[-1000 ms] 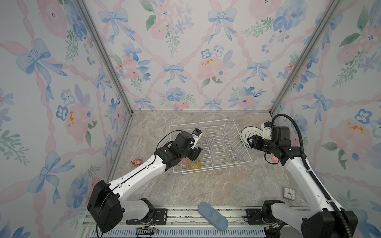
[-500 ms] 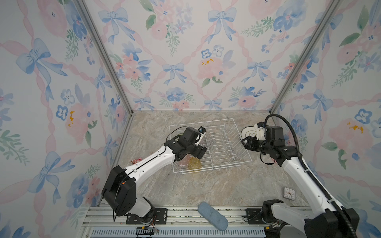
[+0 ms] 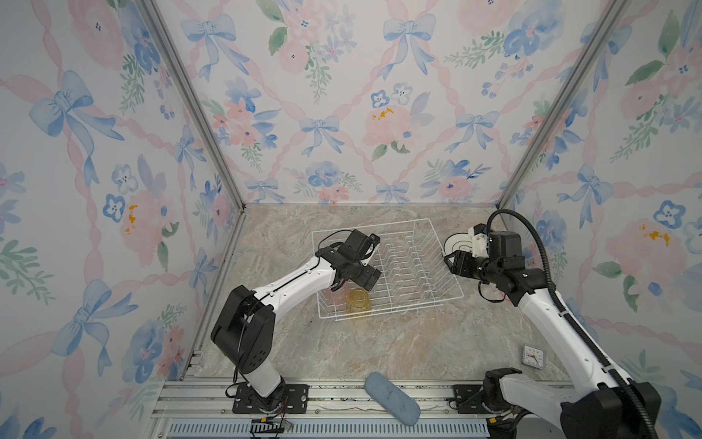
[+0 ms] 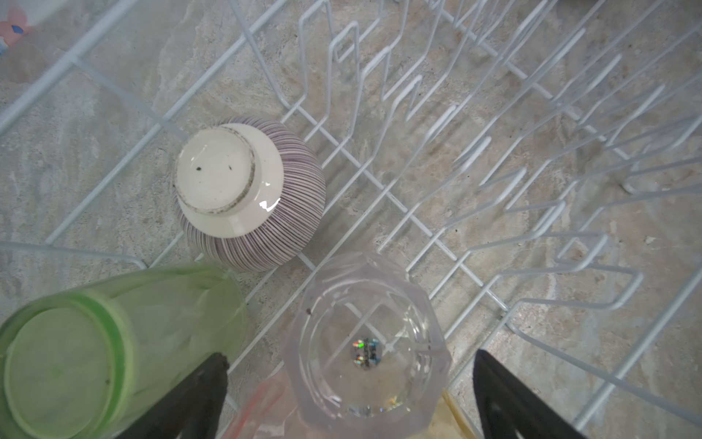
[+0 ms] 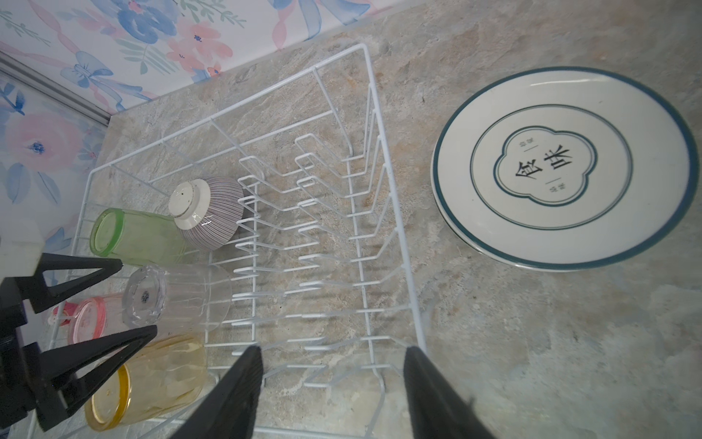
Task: Unload the mixed dishes from the dish rack
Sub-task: 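Grip the clear glass in the rack with the left gripper while the right gripper returns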
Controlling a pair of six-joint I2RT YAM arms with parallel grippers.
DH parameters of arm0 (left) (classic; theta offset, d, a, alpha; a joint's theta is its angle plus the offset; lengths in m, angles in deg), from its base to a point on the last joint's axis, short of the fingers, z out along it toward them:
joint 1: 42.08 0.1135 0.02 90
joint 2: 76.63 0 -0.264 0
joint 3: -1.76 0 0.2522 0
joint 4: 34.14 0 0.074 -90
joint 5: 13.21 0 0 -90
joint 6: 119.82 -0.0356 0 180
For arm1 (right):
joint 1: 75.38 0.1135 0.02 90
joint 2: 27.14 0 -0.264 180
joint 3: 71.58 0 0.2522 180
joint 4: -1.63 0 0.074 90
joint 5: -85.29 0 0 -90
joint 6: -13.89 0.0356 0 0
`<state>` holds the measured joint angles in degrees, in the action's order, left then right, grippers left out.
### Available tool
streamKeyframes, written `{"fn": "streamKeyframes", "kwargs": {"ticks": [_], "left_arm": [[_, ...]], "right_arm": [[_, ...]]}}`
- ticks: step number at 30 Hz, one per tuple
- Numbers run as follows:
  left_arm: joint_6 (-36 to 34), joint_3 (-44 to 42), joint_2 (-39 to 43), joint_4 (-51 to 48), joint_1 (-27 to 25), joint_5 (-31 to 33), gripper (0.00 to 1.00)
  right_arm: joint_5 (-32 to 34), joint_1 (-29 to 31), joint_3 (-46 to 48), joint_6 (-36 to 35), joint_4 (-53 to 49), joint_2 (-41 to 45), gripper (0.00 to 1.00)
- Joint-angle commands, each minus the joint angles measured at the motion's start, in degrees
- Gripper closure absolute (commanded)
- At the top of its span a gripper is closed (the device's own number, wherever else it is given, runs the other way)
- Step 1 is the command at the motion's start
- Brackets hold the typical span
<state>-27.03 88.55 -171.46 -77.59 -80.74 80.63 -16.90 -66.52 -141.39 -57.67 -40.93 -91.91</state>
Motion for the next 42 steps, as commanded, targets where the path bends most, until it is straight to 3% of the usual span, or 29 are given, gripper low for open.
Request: {"fn": "streamKeyframes", "kwargs": {"ticks": [1,17,29,33,37,42], "left_arm": [[0.8,1.9,-1.6,-2.2,-0.3,0.1,0.04],[1.2,4.9,-7.3,-3.5,-0.1,-1.5,0.10],[1.6,6.3,-9.5,-5.6,2.0,-6.9,0.41],[1.6,6.6,-9.5,-5.9,2.9,-9.0,0.59],[1.5,6.9,-8.6,-5.9,3.0,-8.8,0.65],[1.2,8.3,-6.4,-5.8,3.1,-7.9,0.70]], "right_arm": [[-0.8,0.8,1.0,0.5,1.5,-0.7,0.38],[-1.3,0.7,1.8,0.2,3.1,-2.5,0.37],[-1.7,0.6,2.3,0.1,3.7,-3.6,0.37],[-2.1,0.6,2.3,0.3,3.8,-3.5,0.37],[-4.7,0.6,2.7,0.3,4.5,-3.1,0.37],[-13.1,0.6,4.7,1.6,9.0,-2.4,0.37]]}}
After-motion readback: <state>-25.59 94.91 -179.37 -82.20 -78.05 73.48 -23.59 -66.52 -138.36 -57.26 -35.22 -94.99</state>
